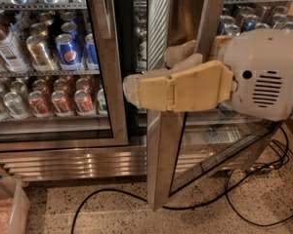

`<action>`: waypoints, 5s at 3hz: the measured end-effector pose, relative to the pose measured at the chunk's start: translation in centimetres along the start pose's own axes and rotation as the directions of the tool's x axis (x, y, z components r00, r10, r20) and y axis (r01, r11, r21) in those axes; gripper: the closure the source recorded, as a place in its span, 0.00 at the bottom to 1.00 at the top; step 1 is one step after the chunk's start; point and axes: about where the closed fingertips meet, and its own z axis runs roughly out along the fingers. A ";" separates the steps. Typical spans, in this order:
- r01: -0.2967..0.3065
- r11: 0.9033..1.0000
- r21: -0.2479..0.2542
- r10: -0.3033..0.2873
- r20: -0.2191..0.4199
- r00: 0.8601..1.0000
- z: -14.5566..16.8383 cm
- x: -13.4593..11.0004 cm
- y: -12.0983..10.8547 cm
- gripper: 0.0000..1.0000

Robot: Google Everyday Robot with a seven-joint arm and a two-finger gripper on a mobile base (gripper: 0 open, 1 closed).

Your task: Open right fridge door

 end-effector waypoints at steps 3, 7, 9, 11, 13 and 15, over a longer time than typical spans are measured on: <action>-0.005 1.000 0.014 0.005 0.005 1.000 0.9 0.1 0.1 0.00; 0.063 0.988 0.143 -0.061 -0.020 0.998 0.3 0.1 -1.9 0.00; 0.059 0.983 0.172 -0.051 -0.053 0.997 -1.3 0.5 -2.7 0.00; 0.079 0.975 0.206 -0.067 -0.063 0.996 -3.3 -0.4 -2.6 0.00; 0.091 0.944 0.317 -0.035 -0.178 0.983 -7.8 1.1 -3.9 0.00; 0.122 0.937 0.328 -0.049 -0.223 0.974 -8.4 0.5 -4.0 0.00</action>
Offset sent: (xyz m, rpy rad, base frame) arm 0.0111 0.0333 -0.0502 0.0361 0.0242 -0.0829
